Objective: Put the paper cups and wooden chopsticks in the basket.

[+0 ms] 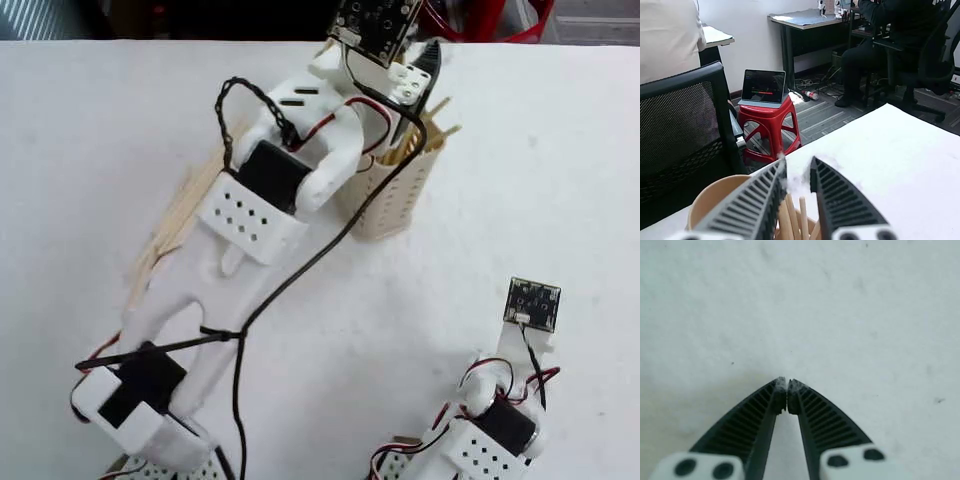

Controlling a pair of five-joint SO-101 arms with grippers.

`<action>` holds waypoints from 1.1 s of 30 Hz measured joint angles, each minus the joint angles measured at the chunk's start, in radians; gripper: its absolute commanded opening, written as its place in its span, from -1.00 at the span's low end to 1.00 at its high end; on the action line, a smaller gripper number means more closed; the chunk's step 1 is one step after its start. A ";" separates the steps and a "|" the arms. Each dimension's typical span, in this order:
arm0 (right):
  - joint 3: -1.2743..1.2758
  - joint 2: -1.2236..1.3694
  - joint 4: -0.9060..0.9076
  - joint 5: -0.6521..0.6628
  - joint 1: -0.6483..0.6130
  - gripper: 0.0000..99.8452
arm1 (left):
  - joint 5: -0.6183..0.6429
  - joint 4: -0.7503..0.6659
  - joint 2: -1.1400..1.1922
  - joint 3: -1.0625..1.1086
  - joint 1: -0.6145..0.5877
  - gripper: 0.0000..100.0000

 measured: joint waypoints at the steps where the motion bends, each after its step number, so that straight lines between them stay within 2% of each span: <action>1: 0.000 0.000 0.000 0.000 0.000 -0.96 | 0.000 0.011 0.000 -0.002 -0.005 -0.81; 5: 0.000 0.000 0.000 0.000 0.000 -0.96 | 0.000 0.118 -0.011 -0.002 -0.064 -0.81; 11: 0.000 0.000 0.000 0.000 0.000 -0.96 | -0.008 0.451 -0.130 -0.002 -0.272 -0.80; 14: 0.000 0.000 0.000 0.000 0.000 -0.96 | -0.107 0.621 -0.140 0.000 -0.367 -0.79; 16: 0.000 0.000 0.000 0.000 0.000 -0.96 | -0.181 0.675 -0.117 0.043 -0.410 -0.73; 19: 0.000 0.000 0.000 0.000 0.002 -0.96 | -0.278 0.674 -0.035 0.183 -0.476 -0.68; 24: 0.000 0.000 0.000 0.000 0.002 -0.96 | -0.419 0.568 0.126 0.387 -0.560 -0.68; 33: 0.000 0.000 0.000 0.000 0.000 -0.96 | -0.506 0.506 0.313 0.413 -0.583 -0.68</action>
